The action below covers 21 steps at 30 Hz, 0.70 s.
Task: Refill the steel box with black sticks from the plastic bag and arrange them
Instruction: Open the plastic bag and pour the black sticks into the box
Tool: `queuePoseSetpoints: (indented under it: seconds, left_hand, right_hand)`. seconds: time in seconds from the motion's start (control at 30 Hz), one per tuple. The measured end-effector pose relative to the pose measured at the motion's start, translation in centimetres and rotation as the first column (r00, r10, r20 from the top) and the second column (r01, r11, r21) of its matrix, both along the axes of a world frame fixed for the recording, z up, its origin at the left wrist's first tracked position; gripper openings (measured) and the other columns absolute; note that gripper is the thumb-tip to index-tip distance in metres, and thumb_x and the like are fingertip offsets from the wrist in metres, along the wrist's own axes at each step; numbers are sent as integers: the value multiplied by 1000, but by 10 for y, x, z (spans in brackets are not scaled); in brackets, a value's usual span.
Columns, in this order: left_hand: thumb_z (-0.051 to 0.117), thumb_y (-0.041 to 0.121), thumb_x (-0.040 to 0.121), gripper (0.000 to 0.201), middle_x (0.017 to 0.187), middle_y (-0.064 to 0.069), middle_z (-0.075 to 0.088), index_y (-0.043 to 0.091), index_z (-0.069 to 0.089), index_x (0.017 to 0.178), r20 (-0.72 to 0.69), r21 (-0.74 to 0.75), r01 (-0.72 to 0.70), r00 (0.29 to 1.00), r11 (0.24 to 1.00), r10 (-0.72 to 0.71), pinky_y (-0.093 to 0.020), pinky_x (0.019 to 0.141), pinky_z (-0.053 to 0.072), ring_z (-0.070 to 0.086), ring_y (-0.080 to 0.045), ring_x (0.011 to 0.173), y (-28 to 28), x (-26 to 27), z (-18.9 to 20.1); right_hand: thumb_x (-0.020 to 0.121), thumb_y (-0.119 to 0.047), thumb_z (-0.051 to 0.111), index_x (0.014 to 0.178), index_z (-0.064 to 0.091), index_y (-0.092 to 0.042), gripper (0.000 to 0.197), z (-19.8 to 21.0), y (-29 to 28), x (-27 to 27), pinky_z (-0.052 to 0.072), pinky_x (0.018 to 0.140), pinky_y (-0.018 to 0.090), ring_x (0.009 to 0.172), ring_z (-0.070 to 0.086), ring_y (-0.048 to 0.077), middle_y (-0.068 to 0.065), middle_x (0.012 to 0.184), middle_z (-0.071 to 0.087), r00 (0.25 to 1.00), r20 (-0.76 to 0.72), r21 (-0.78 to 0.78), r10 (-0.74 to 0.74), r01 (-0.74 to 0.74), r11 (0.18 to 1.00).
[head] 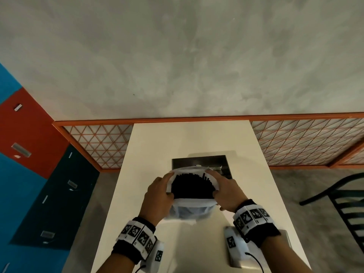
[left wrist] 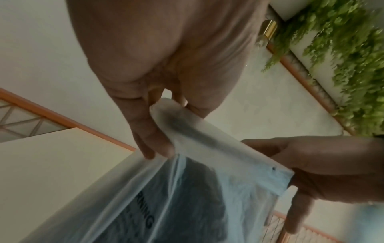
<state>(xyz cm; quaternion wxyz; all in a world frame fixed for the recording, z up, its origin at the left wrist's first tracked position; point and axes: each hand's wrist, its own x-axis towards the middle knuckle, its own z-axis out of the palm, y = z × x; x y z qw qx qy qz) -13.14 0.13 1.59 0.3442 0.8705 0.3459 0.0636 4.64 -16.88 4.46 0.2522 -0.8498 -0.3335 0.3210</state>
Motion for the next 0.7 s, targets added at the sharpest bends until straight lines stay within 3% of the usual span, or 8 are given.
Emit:
queuePoseSetpoints:
  seconds: [0.07, 0.17, 0.23, 0.33, 0.43, 0.5, 0.63, 0.7]
  left_hand:
    - [59, 12, 90, 79, 105, 1, 50, 47, 27, 153, -96, -25, 19, 995, 1000, -21, -32, 79, 48, 56, -23, 91, -2, -1, -6]
    - [58, 23, 93, 77, 100, 1, 44, 53, 20, 153, -165, -68, 28, 985, 997, -39, -32, 75, 48, 54, -22, 80, -10, -3, -13]
    - [57, 30, 97, 72, 97, 0, 48, 56, 18, 152, -134, -88, -4, 991, 996, -8, -33, 75, 46, 53, -21, 79, -14, -3, -14]
    - [60, 34, 94, 79, 96, -5, 63, 61, 11, 151, -114, -133, -1, 993, 991, -14, -41, 78, 57, 65, -26, 86, -15, -1, -15]
    - [69, 19, 88, 92, 107, -3, 69, 59, 15, 150, 0, -333, -7, 1000, 943, 7, -37, 67, 64, 72, -23, 84, -21, 1, -11]
    - [74, 10, 85, 97, 121, 1, 66, 55, 20, 152, 82, -414, -17, 995, 910, 56, -38, 68, 65, 70, -22, 98, -24, 3, -6]
    - [70, -9, 77, 93, 135, 5, 57, 49, 40, 143, 174, -641, -80, 954, 763, 246, -51, 70, 64, 61, -26, 117, -30, 5, -8]
    - [67, -6, 76, 86, 134, 7, 58, 51, 46, 136, 151, -676, -108, 948, 729, 280, -54, 73, 63, 61, -25, 118, -36, 5, -10]
  right_hand:
    - [85, -8, 47, 150, 19, -47, 80, -4, -2, -5, 58, 62, 34, 74, 66, 25, 9, 94, 66, 1000, 7, -34, 20, -20, 999]
    - [88, -12, 47, 152, 14, -46, 79, -18, -2, -11, 60, 71, 39, 75, 65, 26, 12, 95, 67, 1000, -11, -113, -13, 12, 994]
    - [87, -14, 46, 150, 13, -49, 79, -24, -1, -11, 61, 71, 42, 75, 69, 29, 13, 97, 66, 997, -36, -106, -67, 63, 992]
    - [87, -8, 44, 148, 17, -51, 79, -24, 0, -14, 61, 59, 44, 77, 70, 34, 16, 105, 62, 981, -146, -30, -127, 124, 992]
    - [82, -7, 50, 143, 24, -55, 82, -27, 1, -14, 61, 68, 50, 97, 66, 42, 17, 117, 64, 976, -166, 30, -141, 148, 989]
    - [76, -9, 52, 134, 31, -63, 82, -34, 0, -12, 59, 79, 49, 102, 67, 34, 9, 116, 68, 980, -142, 96, -142, 157, 983]
    - [76, 15, 49, 129, 51, -51, 84, -38, -4, -14, 60, 72, 52, 100, 67, 31, 4, 116, 66, 877, -408, 202, -255, 359, 911]
    - [73, 9, 57, 125, 49, -57, 85, -39, -6, -19, 60, 76, 52, 106, 64, 28, 5, 125, 62, 868, -426, 211, -255, 370, 905]
